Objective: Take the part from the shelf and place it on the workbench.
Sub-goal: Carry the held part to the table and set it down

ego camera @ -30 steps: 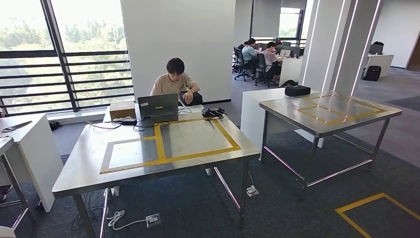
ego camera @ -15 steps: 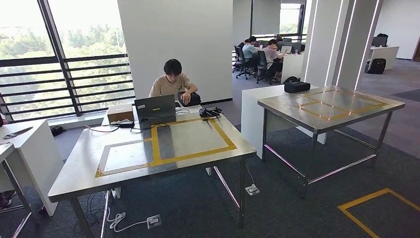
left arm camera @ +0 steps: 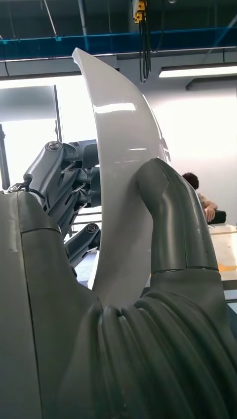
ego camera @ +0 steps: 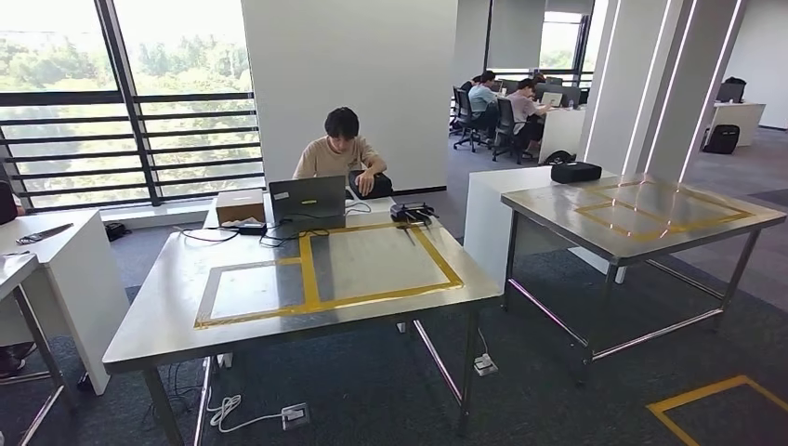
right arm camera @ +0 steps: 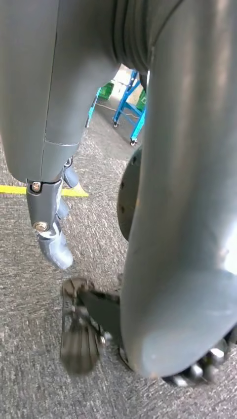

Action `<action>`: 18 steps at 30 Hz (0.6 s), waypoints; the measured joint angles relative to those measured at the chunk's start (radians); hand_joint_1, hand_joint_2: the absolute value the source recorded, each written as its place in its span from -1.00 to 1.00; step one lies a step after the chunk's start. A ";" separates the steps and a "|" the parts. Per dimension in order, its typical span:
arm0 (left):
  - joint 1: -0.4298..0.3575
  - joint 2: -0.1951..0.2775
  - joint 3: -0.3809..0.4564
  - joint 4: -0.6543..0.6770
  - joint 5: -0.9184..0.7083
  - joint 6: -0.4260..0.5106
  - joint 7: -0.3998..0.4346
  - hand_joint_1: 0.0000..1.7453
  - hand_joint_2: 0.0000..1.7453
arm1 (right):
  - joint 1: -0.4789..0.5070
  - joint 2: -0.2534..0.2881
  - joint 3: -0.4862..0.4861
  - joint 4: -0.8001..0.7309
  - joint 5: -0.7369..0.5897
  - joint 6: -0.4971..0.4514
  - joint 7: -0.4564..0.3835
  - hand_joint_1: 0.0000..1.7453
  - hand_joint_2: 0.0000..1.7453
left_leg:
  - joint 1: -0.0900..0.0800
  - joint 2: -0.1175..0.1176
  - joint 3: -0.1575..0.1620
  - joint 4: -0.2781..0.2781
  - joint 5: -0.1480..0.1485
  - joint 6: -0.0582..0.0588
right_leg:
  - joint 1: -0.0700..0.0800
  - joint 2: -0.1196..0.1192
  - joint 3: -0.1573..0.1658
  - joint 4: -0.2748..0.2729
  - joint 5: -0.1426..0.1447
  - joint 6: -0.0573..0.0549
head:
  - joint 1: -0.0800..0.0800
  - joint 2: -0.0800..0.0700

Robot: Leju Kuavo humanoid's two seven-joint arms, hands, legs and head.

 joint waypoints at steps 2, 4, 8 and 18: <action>0.000 -0.005 0.000 0.001 -0.006 -0.005 0.000 1.00 1.00 | 0.002 0.000 0.000 0.000 -0.001 0.000 0.002 -1.00 -1.00 | 0.000 -0.004 0.022 0.000 -0.017 -0.005 | -0.001 0.000 0.017 -0.097 0.073 -0.003 | 0.001 0.000; -0.001 -0.011 -0.002 0.003 -0.013 -0.010 0.000 1.00 1.00 | 0.003 0.000 -0.001 0.001 -0.002 0.000 -0.001 -1.00 -1.00 | -0.001 -0.006 0.038 0.002 -0.038 -0.014 | 0.001 0.001 0.051 -0.213 0.134 -0.011 | 0.001 0.000; -0.007 -0.019 -0.008 0.007 -0.024 -0.013 0.001 1.00 1.00 | 0.005 0.003 -0.004 0.001 -0.004 0.000 0.000 -1.00 -1.00 | -0.001 -0.007 0.065 0.013 -0.058 -0.041 | 0.006 0.001 0.088 -0.257 0.133 -0.039 | -0.001 0.001; -0.006 -0.035 -0.013 0.007 -0.042 -0.009 0.001 1.00 1.00 | 0.007 0.006 -0.008 0.001 -0.003 -0.001 0.000 -1.00 -1.00 | 0.000 0.008 -0.158 0.156 -0.046 -0.046 | 0.002 0.004 0.223 -0.265 0.034 -0.058 | -0.009 0.000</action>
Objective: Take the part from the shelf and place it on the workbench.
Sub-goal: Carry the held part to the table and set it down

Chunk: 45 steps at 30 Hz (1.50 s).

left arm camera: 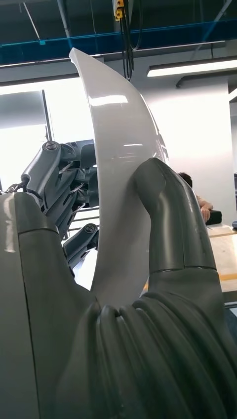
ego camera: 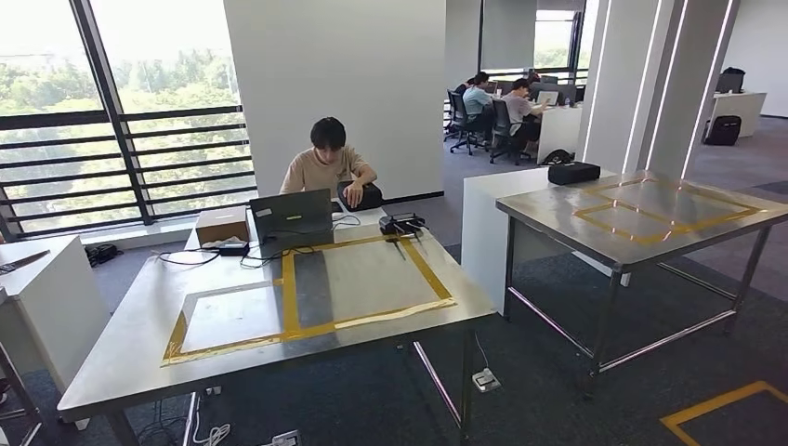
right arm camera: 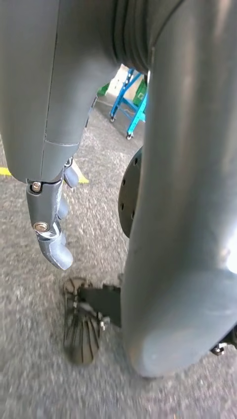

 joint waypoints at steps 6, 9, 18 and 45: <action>0.010 -0.007 -0.002 -0.009 -0.007 0.002 -0.001 1.00 1.00 | -0.003 0.000 -0.001 0.000 0.002 0.002 0.001 -1.00 -1.00 | -0.005 -0.002 0.040 -0.119 0.114 0.035 | 0.007 0.002 0.043 0.030 -0.022 0.036 | 0.001 0.000; 0.009 -0.011 -0.002 -0.013 -0.009 0.001 -0.002 1.00 1.00 | -0.009 0.000 -0.001 0.000 0.003 0.003 -0.001 -1.00 -1.00 | -0.002 -0.003 0.081 -0.132 0.096 0.049 | 0.004 0.003 -0.054 0.177 -0.019 0.048 | 0.004 0.000; 0.008 -0.017 -0.002 -0.013 -0.003 0.002 0.000 1.00 1.00 | 0.005 0.000 0.000 0.002 0.011 0.005 -0.004 -1.00 -1.00 | -0.005 -0.019 0.206 -0.130 -0.026 0.034 | 0.008 0.003 -0.196 0.040 0.101 0.039 | 0.009 0.000; 0.006 -0.013 -0.005 -0.016 -0.001 0.007 -0.002 1.00 1.00 | -0.005 -0.001 -0.001 0.002 0.022 0.012 0.000 -1.00 -1.00 | 0.001 -0.005 0.173 -0.136 0.017 0.046 | 0.000 0.005 -0.216 0.180 -0.076 0.051 | 0.010 0.000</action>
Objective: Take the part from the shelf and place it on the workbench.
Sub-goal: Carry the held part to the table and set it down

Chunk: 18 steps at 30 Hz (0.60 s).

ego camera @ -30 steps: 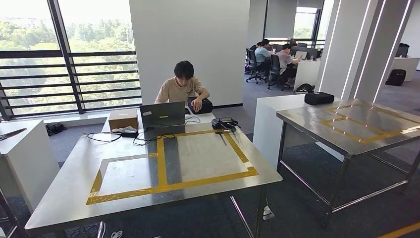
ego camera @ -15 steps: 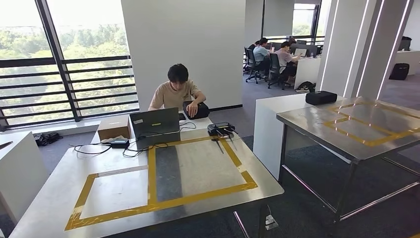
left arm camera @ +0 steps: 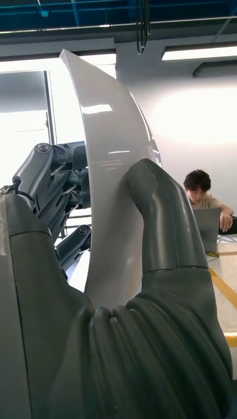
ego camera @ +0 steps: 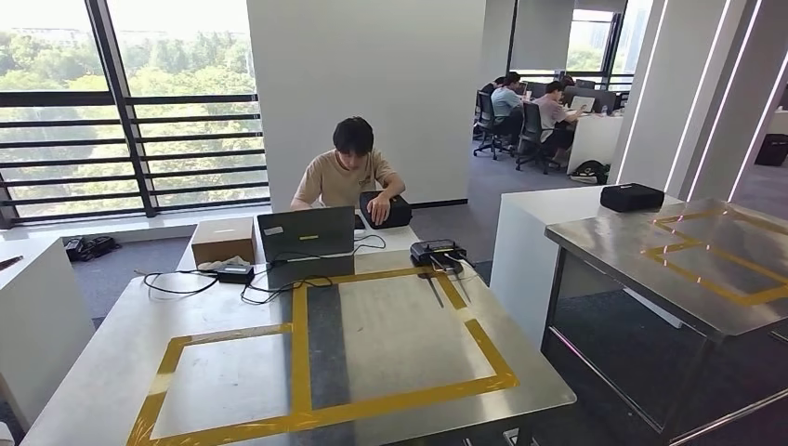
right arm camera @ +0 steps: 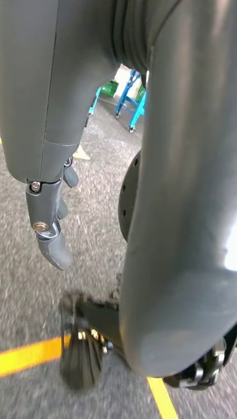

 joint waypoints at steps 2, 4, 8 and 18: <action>0.000 -0.003 0.000 0.001 -0.003 0.000 0.000 1.00 1.00 | 0.003 0.000 0.000 0.000 -0.001 -0.002 -0.003 -1.00 -1.00 | -0.002 -0.002 0.028 0.001 -0.030 -0.005 | 0.005 0.000 0.005 -0.106 0.132 -0.011 | 0.001 0.000; 0.000 -0.006 0.000 0.002 -0.008 0.000 0.001 1.00 1.00 | 0.007 0.000 0.000 0.001 -0.002 -0.004 -0.004 -1.00 -1.00 | -0.003 -0.007 0.051 0.001 -0.055 -0.017 | 0.011 0.000 0.017 -0.154 0.210 -0.021 | 0.000 0.000; -0.004 -0.008 -0.001 -0.001 -0.014 0.000 0.000 1.00 1.00 | -0.001 0.000 0.000 0.000 -0.003 -0.008 0.001 -1.00 -1.00 | -0.002 -0.006 0.044 0.079 -0.038 -0.043 | 0.008 0.002 0.079 -0.172 0.186 -0.049 | -0.003 0.000; -0.003 -0.013 -0.001 0.010 -0.028 0.000 0.002 1.00 1.00 | 0.001 0.001 -0.001 0.001 -0.010 -0.008 0.001 -1.00 -1.00 | -0.003 0.005 -0.161 0.064 0.066 -0.040 | 0.007 0.013 0.227 -0.178 0.057 -0.044 | -0.009 0.000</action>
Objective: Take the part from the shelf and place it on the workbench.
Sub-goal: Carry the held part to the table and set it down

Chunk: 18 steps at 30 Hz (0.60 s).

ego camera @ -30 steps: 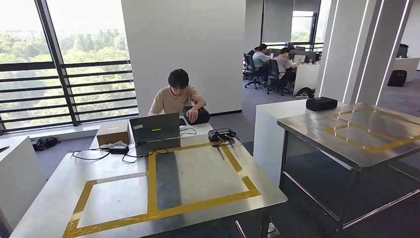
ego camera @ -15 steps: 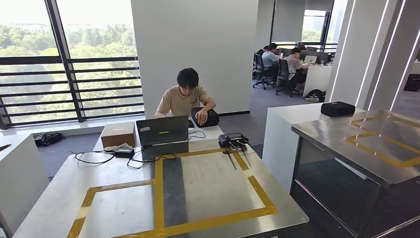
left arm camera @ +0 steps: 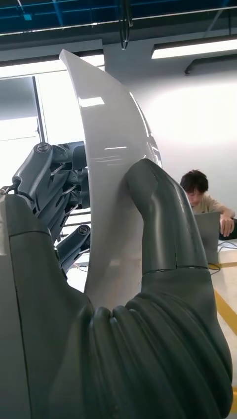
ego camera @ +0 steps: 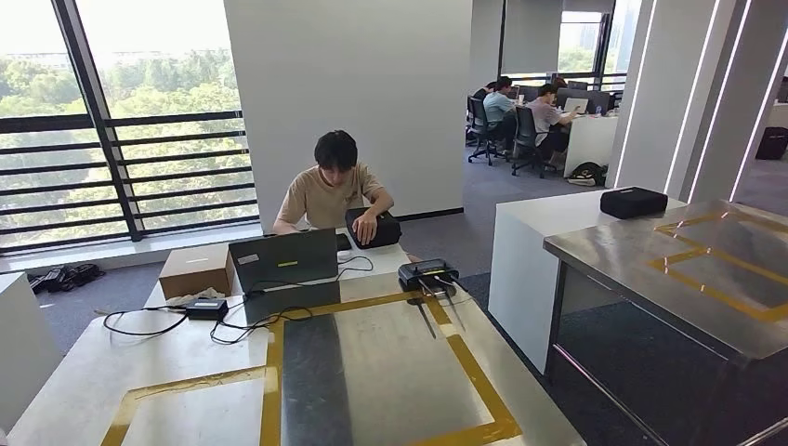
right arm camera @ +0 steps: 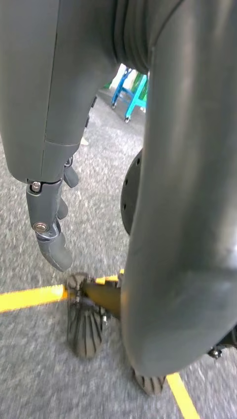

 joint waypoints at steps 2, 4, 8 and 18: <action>0.001 -0.001 -0.001 0.002 0.000 0.000 0.001 1.00 1.00 | -0.001 0.000 0.000 0.000 -0.002 0.000 -0.002 -1.00 -1.00 | -0.002 0.000 0.004 -0.032 0.035 0.011 | 0.004 0.001 0.022 0.001 -0.012 0.013 | 0.000 0.000; -0.002 -0.002 -0.002 0.003 0.000 0.000 0.000 1.00 1.00 | -0.003 0.000 -0.001 0.000 -0.002 0.000 -0.001 -1.00 -1.00 | 0.001 -0.002 0.030 -0.042 0.024 0.024 | 0.004 -0.001 0.028 0.021 -0.006 0.024 | 0.002 0.000; -0.006 -0.004 -0.009 0.007 -0.001 -0.002 0.000 1.00 1.00 | -0.006 -0.001 -0.001 0.000 -0.002 0.004 -0.001 -1.00 -1.00 | 0.004 0.000 0.082 -0.053 -0.006 0.040 | 0.000 -0.006 -0.100 0.210 -0.056 0.044 | 0.005 0.000; -0.068 0.055 -0.061 0.113 -0.155 0.024 0.062 1.00 1.00 | -0.002 -0.002 -0.002 0.001 0.010 0.005 -0.004 -1.00 -1.00 | -0.001 -0.009 0.179 -0.046 -0.099 0.006 | -0.005 -0.019 -0.172 0.040 0.113 0.021 | 0.009 0.000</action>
